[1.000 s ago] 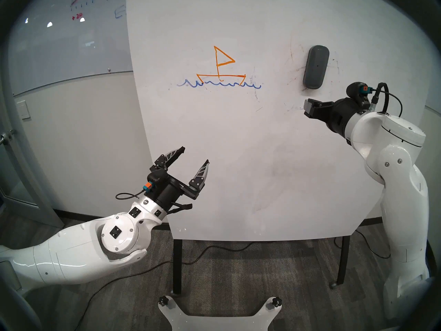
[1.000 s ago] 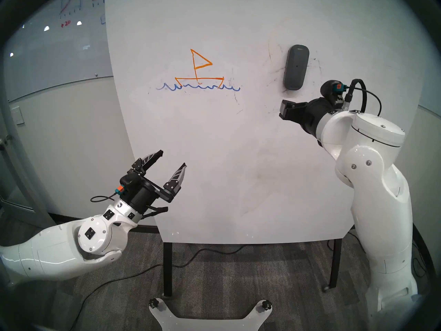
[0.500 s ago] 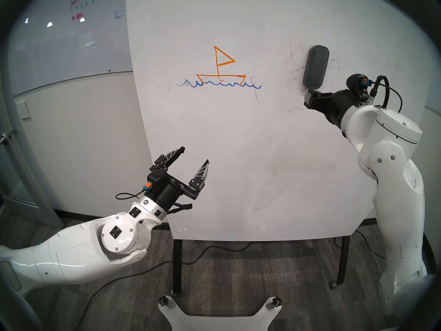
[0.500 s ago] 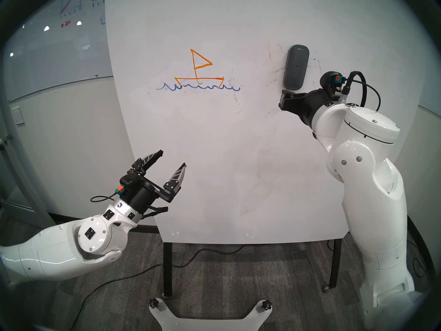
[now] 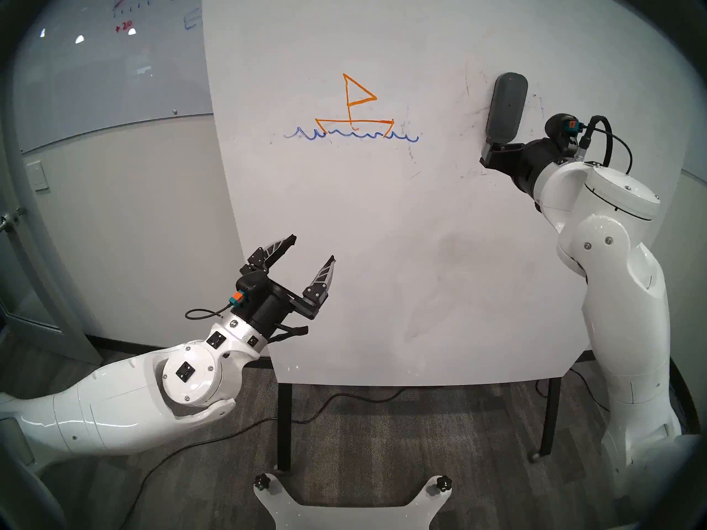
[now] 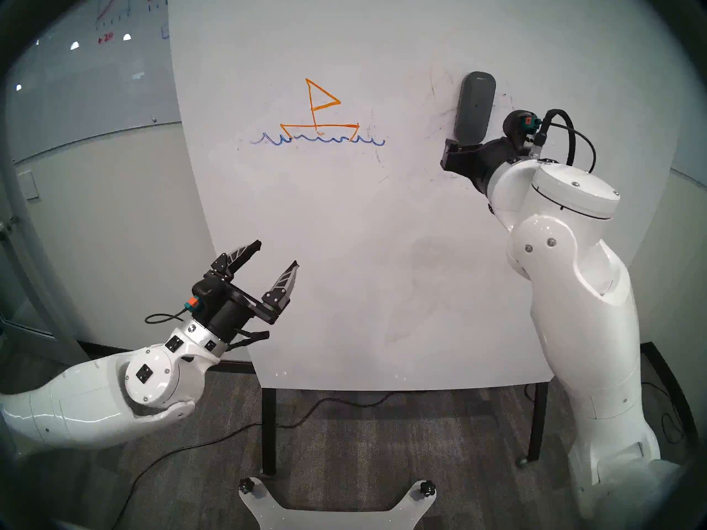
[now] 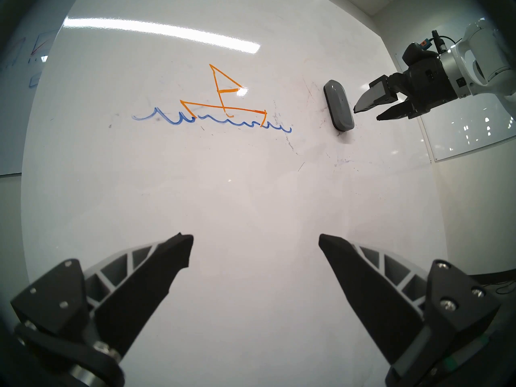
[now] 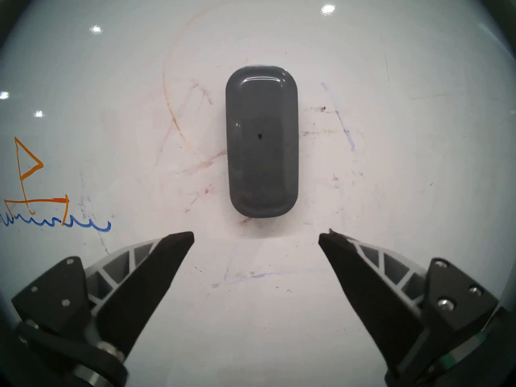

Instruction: Erase all marks on the whiteboard with the eraser

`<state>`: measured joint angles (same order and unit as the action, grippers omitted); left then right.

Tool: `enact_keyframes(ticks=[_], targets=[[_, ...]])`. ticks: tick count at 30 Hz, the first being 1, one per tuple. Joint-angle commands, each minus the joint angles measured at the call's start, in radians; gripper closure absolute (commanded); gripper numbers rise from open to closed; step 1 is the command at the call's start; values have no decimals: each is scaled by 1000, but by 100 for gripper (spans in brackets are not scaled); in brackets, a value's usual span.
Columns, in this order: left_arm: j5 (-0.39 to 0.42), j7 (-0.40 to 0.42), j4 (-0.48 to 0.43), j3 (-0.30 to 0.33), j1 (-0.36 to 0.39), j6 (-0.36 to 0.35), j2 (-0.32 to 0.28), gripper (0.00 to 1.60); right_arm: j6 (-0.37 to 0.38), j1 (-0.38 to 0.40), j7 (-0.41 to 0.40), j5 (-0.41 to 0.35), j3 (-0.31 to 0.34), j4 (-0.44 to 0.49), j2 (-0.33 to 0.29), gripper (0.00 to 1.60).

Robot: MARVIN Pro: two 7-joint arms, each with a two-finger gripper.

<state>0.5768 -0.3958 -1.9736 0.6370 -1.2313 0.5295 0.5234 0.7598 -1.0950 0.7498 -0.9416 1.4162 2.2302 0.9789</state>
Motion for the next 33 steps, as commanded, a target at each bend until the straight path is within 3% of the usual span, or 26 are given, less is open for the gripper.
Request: enact_keyframes(ticks=[1,22,33], targets=[[0,0,-8,9,10,4,0,0,-24,59,-3,22,0,5,3,0],[1,0,-8,8,10,4,-1,0,-90,49,-109,83,0,-18,-56,0],[1,-1,-8,8,11,4,-1,0,-95,114,-126,115,-51,-109,-36,0]])
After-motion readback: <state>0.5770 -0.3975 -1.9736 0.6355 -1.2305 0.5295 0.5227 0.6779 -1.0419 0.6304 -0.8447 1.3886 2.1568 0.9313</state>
